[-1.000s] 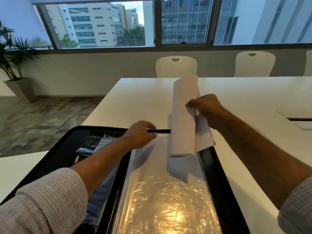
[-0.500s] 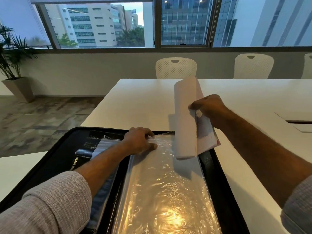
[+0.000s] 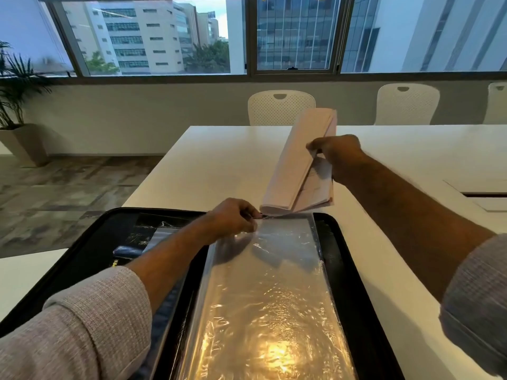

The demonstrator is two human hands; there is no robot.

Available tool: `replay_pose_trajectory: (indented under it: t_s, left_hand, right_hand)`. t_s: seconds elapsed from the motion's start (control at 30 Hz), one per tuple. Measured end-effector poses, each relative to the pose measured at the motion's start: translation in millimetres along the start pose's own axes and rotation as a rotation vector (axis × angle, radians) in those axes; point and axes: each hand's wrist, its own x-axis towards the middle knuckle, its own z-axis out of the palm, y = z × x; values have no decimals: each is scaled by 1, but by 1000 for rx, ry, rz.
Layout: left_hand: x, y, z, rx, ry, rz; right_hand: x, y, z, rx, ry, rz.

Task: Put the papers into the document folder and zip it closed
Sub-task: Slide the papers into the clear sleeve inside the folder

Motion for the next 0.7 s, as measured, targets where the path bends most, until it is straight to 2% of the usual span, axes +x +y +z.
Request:
replay_pose_trajectory:
  t_s: [0.07, 0.13, 0.2, 0.3, 0.4, 0.53, 0.7]
  left_hand:
    - [-2, 9, -9, -199, 20, 14]
    - [-4, 21, -18, -535, 68, 10]
    - [-5, 33, -27, -790, 31, -8]
    - [-8, 54, -23, -624, -42, 9]
    - [-7, 66, -11, -549, 72, 26]
    - [-2, 65, -8, -704, 124, 26]
    - [3, 49, -11, -959, 109, 53]
  right_hand:
    - [0, 1, 6, -63, -20, -21]
    - [-2, 2, 12, -116, -44, -49]
    - [-3, 5, 19, -148, -83, -78]
    - [-5, 9, 33, -166, -132, -119]
    - [-7, 5, 44, -176, -205, -167]
    - [-10, -2, 48, -256, -404, -208]
    - [-5, 2, 51, -248, -362, -191]
